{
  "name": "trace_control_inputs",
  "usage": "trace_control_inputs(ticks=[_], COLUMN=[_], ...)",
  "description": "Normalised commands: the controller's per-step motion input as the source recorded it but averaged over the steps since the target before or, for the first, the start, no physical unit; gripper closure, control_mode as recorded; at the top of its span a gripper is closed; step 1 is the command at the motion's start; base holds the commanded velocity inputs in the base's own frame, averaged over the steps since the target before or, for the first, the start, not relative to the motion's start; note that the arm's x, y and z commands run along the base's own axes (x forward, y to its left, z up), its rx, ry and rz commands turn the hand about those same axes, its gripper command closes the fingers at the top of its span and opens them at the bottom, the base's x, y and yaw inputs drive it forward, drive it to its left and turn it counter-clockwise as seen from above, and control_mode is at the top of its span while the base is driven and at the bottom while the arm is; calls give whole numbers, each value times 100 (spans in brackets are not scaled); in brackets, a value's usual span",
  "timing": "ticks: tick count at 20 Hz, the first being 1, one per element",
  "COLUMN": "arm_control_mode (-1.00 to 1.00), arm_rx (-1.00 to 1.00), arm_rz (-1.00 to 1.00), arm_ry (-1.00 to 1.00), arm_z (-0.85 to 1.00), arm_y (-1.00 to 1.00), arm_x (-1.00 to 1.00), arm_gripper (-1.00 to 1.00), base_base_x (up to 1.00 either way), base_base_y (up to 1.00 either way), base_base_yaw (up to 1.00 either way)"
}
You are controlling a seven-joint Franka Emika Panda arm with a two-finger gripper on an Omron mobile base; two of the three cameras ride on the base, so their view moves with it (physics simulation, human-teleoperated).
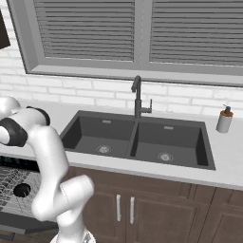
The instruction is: Pick up the cup and bowl from the counter, place them in the dishwasher, and close the dishwasher door.
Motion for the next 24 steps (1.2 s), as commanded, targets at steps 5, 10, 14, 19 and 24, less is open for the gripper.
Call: trace_control_inputs(ticks=[5,10,14,19,24], arm_control_mode=[-100,-100,-100,-100,-100], arm_rx=[-1,-19,-13,-8,0], arm_rz=[-7,0,9,9,11], arm_ry=[0,0,0,-1,-7], arm_z=[-30,-77,-74,-57,-30], arm_y=[-28,-1,-8,-5,0], arm_x=[-100,-49,13,7,0], arm_gripper=[100,100,100,100,100], base_base_x=[0,0,0,0,0], base_base_y=[0,0,0,0,0], base_base_yaw=[0,0,0,0,0])
